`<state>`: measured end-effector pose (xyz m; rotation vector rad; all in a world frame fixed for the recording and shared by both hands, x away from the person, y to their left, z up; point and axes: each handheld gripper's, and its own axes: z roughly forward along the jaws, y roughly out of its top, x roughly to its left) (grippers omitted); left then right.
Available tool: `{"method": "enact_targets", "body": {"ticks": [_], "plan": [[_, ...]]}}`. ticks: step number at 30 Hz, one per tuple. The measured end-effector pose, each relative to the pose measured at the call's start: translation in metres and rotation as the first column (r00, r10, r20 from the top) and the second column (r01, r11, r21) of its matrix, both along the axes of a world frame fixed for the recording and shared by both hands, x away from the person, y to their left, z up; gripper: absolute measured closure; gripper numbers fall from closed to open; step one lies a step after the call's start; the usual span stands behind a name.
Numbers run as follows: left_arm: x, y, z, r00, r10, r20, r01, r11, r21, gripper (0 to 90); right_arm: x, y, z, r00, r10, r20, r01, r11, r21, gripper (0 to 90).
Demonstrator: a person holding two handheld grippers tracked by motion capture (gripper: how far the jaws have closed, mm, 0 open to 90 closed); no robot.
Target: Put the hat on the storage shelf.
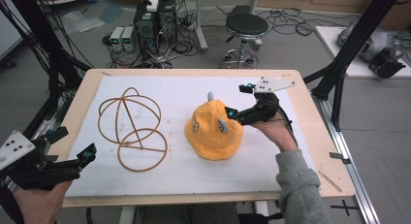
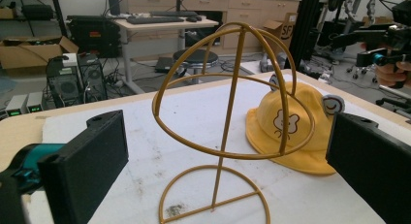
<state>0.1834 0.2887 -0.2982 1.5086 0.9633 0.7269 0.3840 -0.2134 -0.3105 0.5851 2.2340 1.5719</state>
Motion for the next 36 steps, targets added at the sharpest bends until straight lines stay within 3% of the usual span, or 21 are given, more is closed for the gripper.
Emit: {"method": "enact_targets", "body": {"ticks": [12,36], "plan": [[-0.006,-0.001,-0.002,1.0000,0.000,-0.004,0.000,1.0000,0.008,1.8,0.014,0.022,-0.011,0.9979,0.059,-0.028,-0.059,0.9982,-0.007,3.1],[-0.010,0.002,-0.003,1.0000,0.003,-0.004,-0.003,1.0000,0.006,1.8,0.033,0.046,-0.036,0.9910,0.117,-0.065,-0.123,0.9880,-0.094,5.5]]}}
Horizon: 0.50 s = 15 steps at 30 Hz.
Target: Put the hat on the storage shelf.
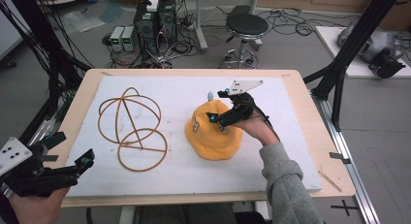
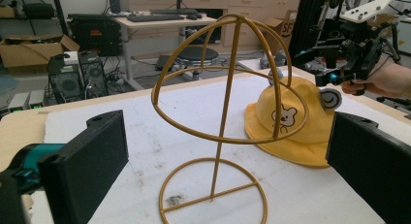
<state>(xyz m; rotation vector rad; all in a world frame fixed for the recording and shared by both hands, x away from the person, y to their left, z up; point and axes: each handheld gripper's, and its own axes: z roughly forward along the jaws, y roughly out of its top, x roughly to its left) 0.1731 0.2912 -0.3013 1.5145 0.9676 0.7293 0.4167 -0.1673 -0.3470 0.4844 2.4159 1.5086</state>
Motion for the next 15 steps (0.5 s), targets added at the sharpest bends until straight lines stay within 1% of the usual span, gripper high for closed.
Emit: {"method": "enact_targets", "body": {"ticks": [1,4,6,7,8,9,11,13,15], "plan": [[0.0000,0.0000,0.0000,1.0000,0.000,0.000,0.000,1.0000,0.000,1.8,0.0000,0.0000,0.0000,1.0000,0.000,0.000,0.000,1.0000,0.000,5.5],[-0.0002,0.0005,-0.0001,1.0000,0.001,-0.001,-0.001,1.0000,0.000,1.8,0.0027,0.0017,-0.0040,1.0000,0.004,-0.007,-0.004,0.9998,-0.021,6.3],[-0.0003,0.0009,-0.0002,1.0000,0.002,-0.002,-0.002,1.0000,0.001,1.8,0.0031,0.0021,-0.0047,0.9999,0.004,-0.014,-0.004,0.9998,-0.022,6.5],[-0.0002,0.0011,-0.0005,1.0000,0.002,-0.001,-0.002,1.0000,-0.003,1.8,0.0038,0.0026,-0.0059,0.9999,0.006,-0.015,-0.006,0.9996,-0.028,8.7],[-0.0002,0.0011,-0.0005,1.0000,0.002,-0.001,-0.002,1.0000,-0.003,1.8,0.0047,0.0027,-0.0062,0.9999,0.011,-0.003,-0.011,0.9993,-0.035,10.9],[-0.0001,0.0013,-0.0007,1.0000,0.001,-0.003,-0.001,1.0000,-0.001,1.8,0.0047,0.0029,-0.0065,0.9999,0.012,-0.003,-0.012,0.9992,-0.037,14.4],[0.0005,0.0012,-0.0013,1.0000,0.003,-0.005,-0.003,1.0000,0.000,1.8,0.0043,0.0031,-0.0067,0.9999,0.012,-0.004,-0.012,0.9992,-0.038,15.4],[0.0008,0.0007,-0.0019,1.0000,0.002,-0.006,-0.002,1.0000,-0.002,1.8,0.0053,0.0044,-0.0081,0.9999,0.013,0.008,-0.012,0.9988,-0.047,17.4],[0.0005,0.0011,-0.0018,1.0000,0.002,-0.006,-0.002,1.0000,-0.001,1.8,0.0058,0.0049,-0.0094,0.9999,0.010,0.001,-0.010,0.9984,-0.056,17.7]]}}
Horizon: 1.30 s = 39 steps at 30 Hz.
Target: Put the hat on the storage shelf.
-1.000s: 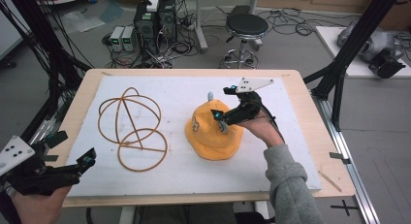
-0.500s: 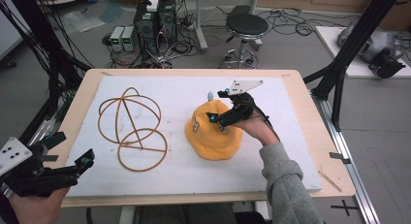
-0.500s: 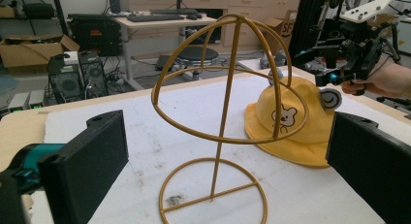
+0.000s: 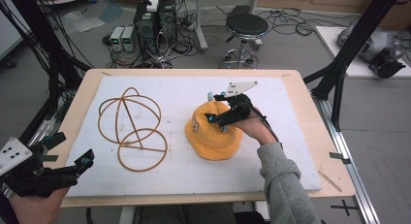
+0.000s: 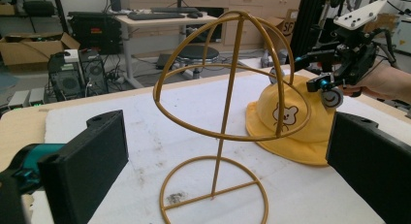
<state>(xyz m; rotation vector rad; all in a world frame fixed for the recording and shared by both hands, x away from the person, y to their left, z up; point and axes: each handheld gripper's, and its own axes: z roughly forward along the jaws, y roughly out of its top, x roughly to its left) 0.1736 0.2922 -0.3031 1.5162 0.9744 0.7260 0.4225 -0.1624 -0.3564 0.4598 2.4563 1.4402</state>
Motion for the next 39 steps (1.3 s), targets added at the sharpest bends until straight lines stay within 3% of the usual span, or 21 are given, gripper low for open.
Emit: {"method": "enact_targets", "body": {"ticks": [9,18,19,26,32,39], "plan": [[-0.002,0.002,0.000,1.0000,0.006,0.001,-0.006,1.0000,-0.005,1.8,0.001,0.000,-0.002,0.9999,0.001,-0.013,-0.001,0.9999,-0.017,26.8],[-0.002,0.002,0.000,1.0000,0.002,0.002,-0.002,1.0000,-0.002,1.8,0.001,-0.001,-0.006,0.9997,0.019,-0.013,-0.020,0.9983,-0.054,50.6],[-0.002,0.002,0.000,1.0000,0.003,0.001,-0.003,1.0000,-0.001,1.8,0.000,-0.002,-0.007,0.9996,0.018,-0.024,-0.019,0.9979,-0.063,56.9],[-0.002,0.002,0.000,1.0000,0.006,0.001,-0.006,1.0000,0.000,1.8,-0.002,-0.002,-0.006,0.9998,0.020,-0.002,-0.020,0.9954,-0.094,73.7],[-0.002,0.002,0.000,1.0000,0.009,0.002,-0.009,1.0000,-0.003,1.8,-0.002,-0.003,-0.005,0.9996,0.026,0.002,-0.026,0.9954,-0.092,76.2],[-0.001,0.001,0.000,1.0000,0.007,0.000,-0.007,1.0000,0.000,1.8,-0.005,-0.008,0.004,0.9995,0.030,0.004,-0.030,0.9984,-0.048,76.4]]}}
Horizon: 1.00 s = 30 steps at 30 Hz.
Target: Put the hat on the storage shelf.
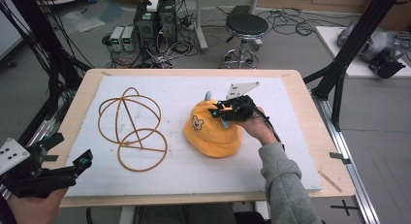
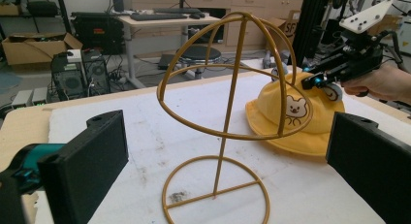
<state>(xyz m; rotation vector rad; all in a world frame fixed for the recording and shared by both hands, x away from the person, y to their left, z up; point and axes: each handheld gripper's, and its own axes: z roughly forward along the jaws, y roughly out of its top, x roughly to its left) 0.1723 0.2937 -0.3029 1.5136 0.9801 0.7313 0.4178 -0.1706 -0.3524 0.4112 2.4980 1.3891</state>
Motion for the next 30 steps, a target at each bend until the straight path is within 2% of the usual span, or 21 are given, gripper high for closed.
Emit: {"method": "enact_targets", "body": {"ticks": [6,8,11,15,16,19,21,26,30], "plan": [[0.001,-0.001,0.000,1.0000,-0.004,-0.003,0.004,1.0000,0.001,1.8,-0.003,-0.003,0.009,0.9999,0.017,0.002,-0.017,0.9997,0.020,76.4],[0.002,-0.002,0.000,1.0000,-0.007,-0.003,0.007,1.0000,0.002,1.8,-0.005,-0.007,0.015,0.9995,0.031,0.005,-0.032,0.9986,0.042,76.4],[0.002,-0.003,0.000,1.0000,-0.009,-0.002,0.009,1.0000,0.002,1.8,-0.006,-0.009,0.022,0.9996,0.029,0.006,-0.029,0.9992,0.027,76.4],[0.003,-0.004,0.000,0.9999,-0.013,-0.003,0.013,0.9999,0.004,1.8,-0.009,-0.010,0.032,0.9992,0.037,0.016,-0.038,0.9987,0.033,76.4],[0.003,-0.004,0.000,0.9999,-0.015,-0.004,0.015,0.9999,0.005,1.8,-0.011,-0.011,0.039,0.9987,0.041,0.030,-0.042,0.9985,0.035,76.4],[0.003,-0.004,0.000,0.9999,-0.017,-0.003,0.017,0.9998,0.004,1.8,-0.012,-0.012,0.045,0.9986,0.044,0.028,-0.046,0.9981,0.041,76.4],[0.003,-0.005,0.000,0.9999,-0.016,-0.003,0.016,0.9999,0.003,1.8,-0.014,-0.011,0.053,0.9978,0.059,0.031,-0.060,0.9979,0.026,76.4],[0.002,-0.005,0.001,0.9999,-0.016,-0.001,0.016,0.9999,0.000,1.8,-0.016,-0.011,0.060,0.9972,0.064,0.037,-0.065,0.9973,0.033,76.4],[0.002,-0.004,0.001,0.9999,-0.017,-0.001,0.017,0.9998,-0.004,1.8,-0.019,-0.010,0.069,0.9968,0.065,0.047,-0.066,0.9976,0.020,76.4]]}}
